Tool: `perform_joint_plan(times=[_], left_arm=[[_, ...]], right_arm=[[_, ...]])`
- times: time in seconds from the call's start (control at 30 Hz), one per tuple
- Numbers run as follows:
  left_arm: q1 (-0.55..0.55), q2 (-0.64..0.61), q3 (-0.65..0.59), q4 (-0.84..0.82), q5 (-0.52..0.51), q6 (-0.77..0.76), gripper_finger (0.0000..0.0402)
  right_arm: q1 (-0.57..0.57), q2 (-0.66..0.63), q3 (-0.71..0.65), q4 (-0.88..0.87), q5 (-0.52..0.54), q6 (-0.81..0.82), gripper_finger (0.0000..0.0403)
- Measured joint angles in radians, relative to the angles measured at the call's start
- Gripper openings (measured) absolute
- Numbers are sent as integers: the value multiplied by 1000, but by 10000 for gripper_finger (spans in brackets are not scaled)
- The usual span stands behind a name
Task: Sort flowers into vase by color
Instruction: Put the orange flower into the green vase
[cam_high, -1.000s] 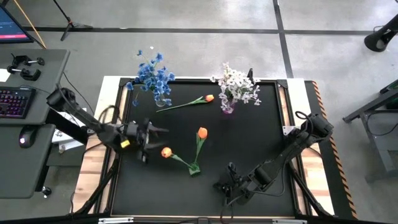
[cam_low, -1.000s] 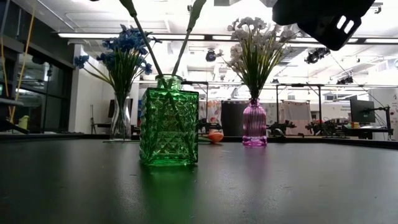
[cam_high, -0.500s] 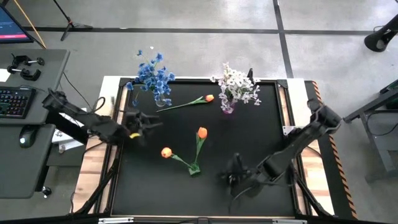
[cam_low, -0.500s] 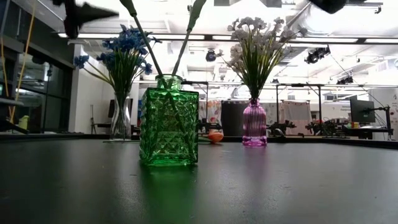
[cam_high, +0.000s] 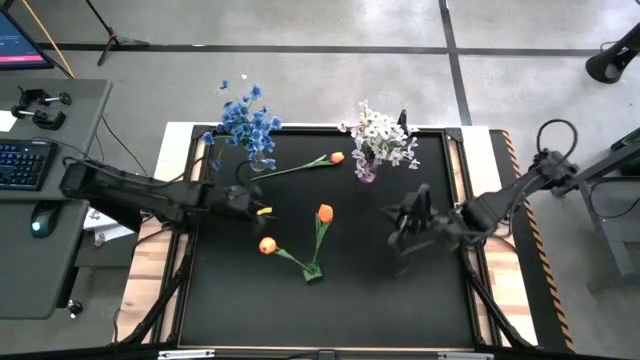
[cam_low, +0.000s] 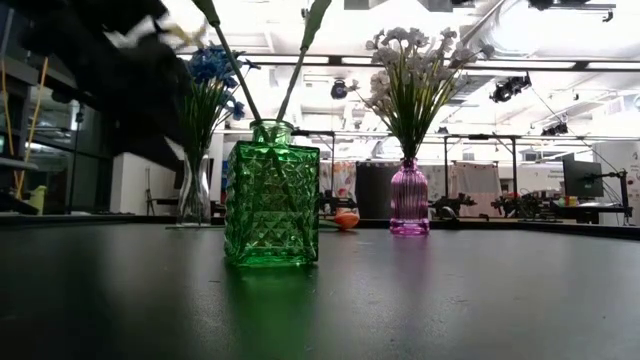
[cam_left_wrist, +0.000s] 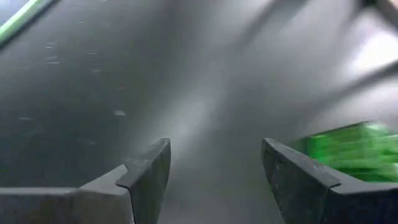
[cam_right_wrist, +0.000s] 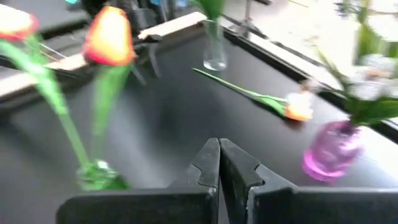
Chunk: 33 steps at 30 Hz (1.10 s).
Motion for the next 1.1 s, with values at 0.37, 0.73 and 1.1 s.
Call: perform_joint_plan(times=[0.37, 0.73, 1.1], left_arm=[[4, 185, 50, 333, -388, 47, 192], [-187, 525, 49, 652, -739, -145, 9], [-26, 857, 8, 1311, -604, 65, 0]], right_arm=[[-228, -263, -341, 268, -145, -188, 0], [-325, -336, -472, 605, -293, -442, 0], [-407, -336, -472, 629, -292, -461, 0]])
